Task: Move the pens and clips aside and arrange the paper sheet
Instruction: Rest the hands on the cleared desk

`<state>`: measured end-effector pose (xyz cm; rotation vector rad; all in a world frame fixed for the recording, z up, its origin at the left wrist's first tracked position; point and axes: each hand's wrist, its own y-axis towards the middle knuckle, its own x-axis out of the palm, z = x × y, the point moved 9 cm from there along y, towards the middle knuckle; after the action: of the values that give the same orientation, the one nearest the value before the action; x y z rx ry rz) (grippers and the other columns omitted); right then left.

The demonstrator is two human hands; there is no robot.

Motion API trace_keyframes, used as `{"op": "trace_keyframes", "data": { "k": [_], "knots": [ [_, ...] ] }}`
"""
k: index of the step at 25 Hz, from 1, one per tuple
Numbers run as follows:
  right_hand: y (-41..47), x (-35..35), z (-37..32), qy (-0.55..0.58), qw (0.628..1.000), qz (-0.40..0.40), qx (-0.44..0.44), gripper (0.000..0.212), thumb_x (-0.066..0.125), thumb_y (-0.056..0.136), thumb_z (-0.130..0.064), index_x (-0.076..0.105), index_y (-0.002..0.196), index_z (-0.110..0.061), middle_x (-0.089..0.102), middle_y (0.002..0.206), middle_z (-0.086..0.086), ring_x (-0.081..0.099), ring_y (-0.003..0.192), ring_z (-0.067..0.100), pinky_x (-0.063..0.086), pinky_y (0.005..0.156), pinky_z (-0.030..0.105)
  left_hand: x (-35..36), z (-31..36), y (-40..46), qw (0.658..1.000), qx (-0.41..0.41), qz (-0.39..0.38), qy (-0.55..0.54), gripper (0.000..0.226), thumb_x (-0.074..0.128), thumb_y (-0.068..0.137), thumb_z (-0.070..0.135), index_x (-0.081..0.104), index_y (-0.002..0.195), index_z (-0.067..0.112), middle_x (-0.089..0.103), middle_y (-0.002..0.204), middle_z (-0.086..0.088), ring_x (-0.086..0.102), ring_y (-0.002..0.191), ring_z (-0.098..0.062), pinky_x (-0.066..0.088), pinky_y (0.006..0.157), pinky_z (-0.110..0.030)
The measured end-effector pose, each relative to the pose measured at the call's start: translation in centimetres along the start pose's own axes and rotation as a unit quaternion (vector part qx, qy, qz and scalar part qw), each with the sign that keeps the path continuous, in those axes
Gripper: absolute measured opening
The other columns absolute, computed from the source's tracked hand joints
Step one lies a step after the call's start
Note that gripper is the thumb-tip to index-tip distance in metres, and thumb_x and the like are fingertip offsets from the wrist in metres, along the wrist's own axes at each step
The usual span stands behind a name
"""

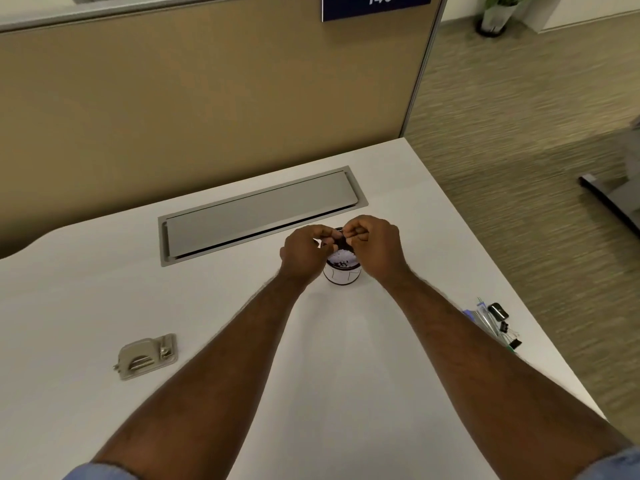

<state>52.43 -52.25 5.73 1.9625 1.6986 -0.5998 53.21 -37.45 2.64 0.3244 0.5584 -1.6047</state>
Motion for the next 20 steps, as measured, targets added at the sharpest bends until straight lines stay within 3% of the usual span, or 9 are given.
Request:
{"op": "trace_keyframes", "data": {
  "k": [1, 4, 7, 10, 13, 18, 20],
  "knots": [
    [-0.1, 0.1, 0.2, 0.029, 0.999, -0.004, 0.016, 0.023, 0.053, 0.078, 0.01, 0.068, 0.09, -0.003, 0.072, 0.089, 0.01, 0.066, 0.08, 0.014, 0.05, 0.073, 0.011, 0.0, 0.1, -0.2, 1.0, -0.003, -0.005, -0.015, 0.023, 0.066, 0.079, 0.008, 0.074, 0.09, 0.026, 0.071, 0.09, 0.011, 0.061, 0.085, -0.01, 0.05, 0.083, -0.032],
    [-1.3, -0.3, 1.6, 0.202, 0.973, 0.02, 0.113, 0.027, 0.056, 0.079, 0.009, 0.065, 0.1, -0.005, 0.072, 0.098, 0.014, 0.069, 0.089, 0.019, 0.055, 0.081, 0.026, 0.0, 0.0, -1.4, 0.988, -0.036, -0.03, -0.149, 0.027, 0.063, 0.081, -0.003, 0.073, 0.097, 0.017, 0.069, 0.088, 0.007, 0.06, 0.075, -0.002, 0.045, 0.062, -0.006],
    [-4.3, -0.2, 1.1, 0.291, 0.945, 0.035, 0.148, 0.025, 0.067, 0.078, -0.001, 0.064, 0.101, -0.011, 0.072, 0.096, 0.011, 0.07, 0.087, 0.021, 0.058, 0.075, 0.029, -1.6, -0.4, -4.1, 0.974, -0.051, -0.04, -0.218, 0.019, 0.066, 0.085, 0.009, 0.072, 0.101, 0.017, 0.071, 0.096, 0.005, 0.062, 0.075, 0.005, 0.044, 0.058, -0.002],
    [-9.4, 2.2, -0.3, 0.284, 0.947, 0.0, 0.151, 0.016, 0.068, 0.081, -0.013, 0.067, 0.094, -0.021, 0.073, 0.087, 0.001, 0.071, 0.075, 0.014, 0.056, 0.062, 0.02, -5.0, -3.3, -9.4, 0.985, -0.043, -0.024, -0.164, 0.014, 0.068, 0.085, 0.023, 0.072, 0.099, 0.026, 0.071, 0.098, 0.011, 0.058, 0.069, 0.001, 0.044, 0.057, -0.007],
    [-16.1, 6.9, -1.7, 0.257, 0.949, -0.074, 0.165, 0.012, 0.067, 0.081, -0.017, 0.068, 0.09, -0.024, 0.073, 0.081, -0.003, 0.07, 0.067, 0.011, 0.051, 0.056, 0.015, -9.4, -9.9, -17.3, 0.982, -0.104, -0.003, -0.159, 0.011, 0.067, 0.086, 0.025, 0.072, 0.095, 0.028, 0.07, 0.091, 0.012, 0.054, 0.066, -0.002, 0.041, 0.054, -0.008],
    [-27.1, 15.2, -3.2, 0.196, 0.949, -0.177, 0.173, 0.012, 0.071, 0.079, -0.014, 0.068, 0.089, -0.018, 0.066, 0.071, 0.001, 0.062, 0.066, 0.013, 0.05, 0.064, 0.022, -17.1, -21.1, -28.6, 0.965, -0.191, 0.083, -0.162, 0.011, 0.064, 0.088, 0.021, 0.071, 0.095, 0.027, 0.067, 0.083, 0.013, 0.057, 0.067, 0.0, 0.042, 0.056, -0.006],
    [-30.7, 17.8, -4.0, 0.159, 0.951, -0.212, 0.16, 0.012, 0.073, 0.077, -0.018, 0.069, 0.088, -0.019, 0.064, 0.068, -0.003, 0.057, 0.061, 0.008, 0.047, 0.066, 0.016, -19.2, -24.1, -32.1, 0.966, -0.202, 0.098, -0.131, 0.011, 0.065, 0.087, 0.023, 0.07, 0.095, 0.029, 0.067, 0.087, 0.012, 0.055, 0.069, -0.004, 0.044, 0.059, -0.013]
  ]
}}
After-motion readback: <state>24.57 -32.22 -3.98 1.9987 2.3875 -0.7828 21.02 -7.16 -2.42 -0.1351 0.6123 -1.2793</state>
